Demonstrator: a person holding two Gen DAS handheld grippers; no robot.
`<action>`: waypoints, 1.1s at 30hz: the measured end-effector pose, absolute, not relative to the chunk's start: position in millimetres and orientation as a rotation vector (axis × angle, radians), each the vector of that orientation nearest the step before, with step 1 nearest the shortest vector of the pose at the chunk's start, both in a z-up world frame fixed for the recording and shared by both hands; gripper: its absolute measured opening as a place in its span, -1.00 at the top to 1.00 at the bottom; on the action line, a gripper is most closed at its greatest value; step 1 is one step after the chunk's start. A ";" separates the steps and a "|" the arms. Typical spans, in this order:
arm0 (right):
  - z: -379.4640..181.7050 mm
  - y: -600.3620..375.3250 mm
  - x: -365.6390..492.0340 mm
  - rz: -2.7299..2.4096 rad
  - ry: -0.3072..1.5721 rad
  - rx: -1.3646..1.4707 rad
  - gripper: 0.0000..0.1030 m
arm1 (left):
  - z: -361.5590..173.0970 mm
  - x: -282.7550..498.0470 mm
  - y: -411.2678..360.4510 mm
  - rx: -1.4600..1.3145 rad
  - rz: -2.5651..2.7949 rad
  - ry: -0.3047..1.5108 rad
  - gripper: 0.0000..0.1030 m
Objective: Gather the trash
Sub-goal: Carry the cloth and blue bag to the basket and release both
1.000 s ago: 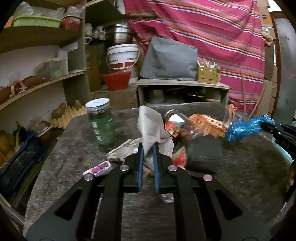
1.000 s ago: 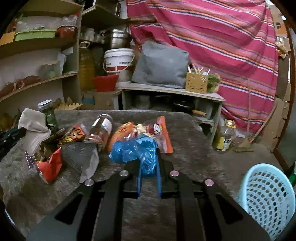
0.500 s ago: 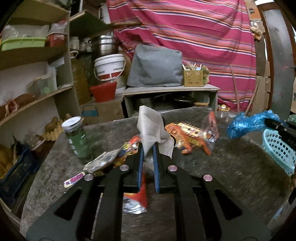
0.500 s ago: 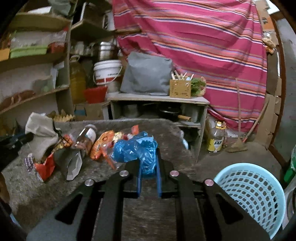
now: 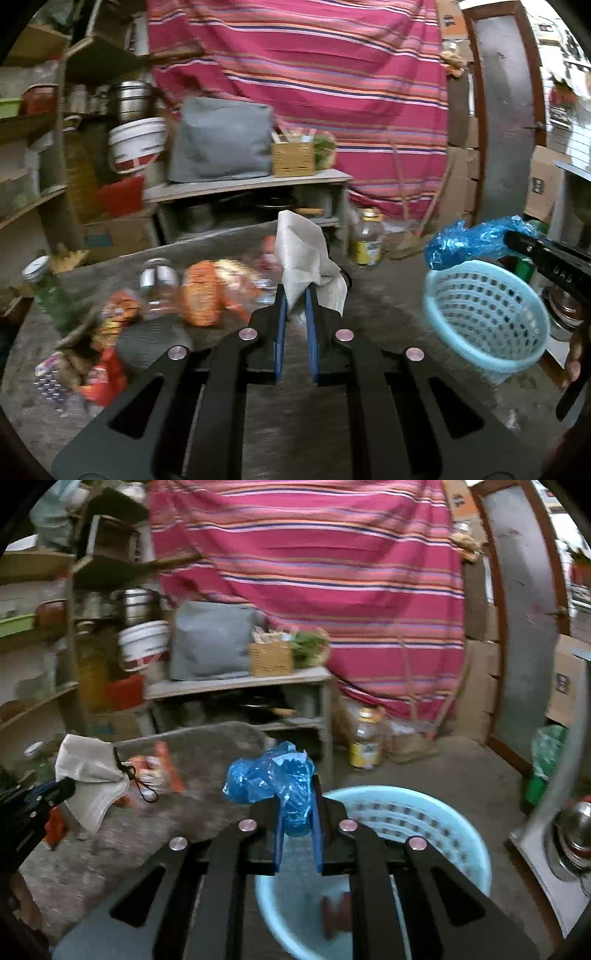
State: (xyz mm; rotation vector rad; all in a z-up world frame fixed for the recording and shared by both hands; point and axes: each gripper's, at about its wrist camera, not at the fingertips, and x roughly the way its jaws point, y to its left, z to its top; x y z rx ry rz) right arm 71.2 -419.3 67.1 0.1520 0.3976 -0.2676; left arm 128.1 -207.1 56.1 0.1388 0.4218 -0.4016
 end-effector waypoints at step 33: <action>28.0 -532.3 37.5 -0.451 0.553 0.265 0.76 | 21.0 126.3 -388.7 0.228 -0.644 0.522 -0.26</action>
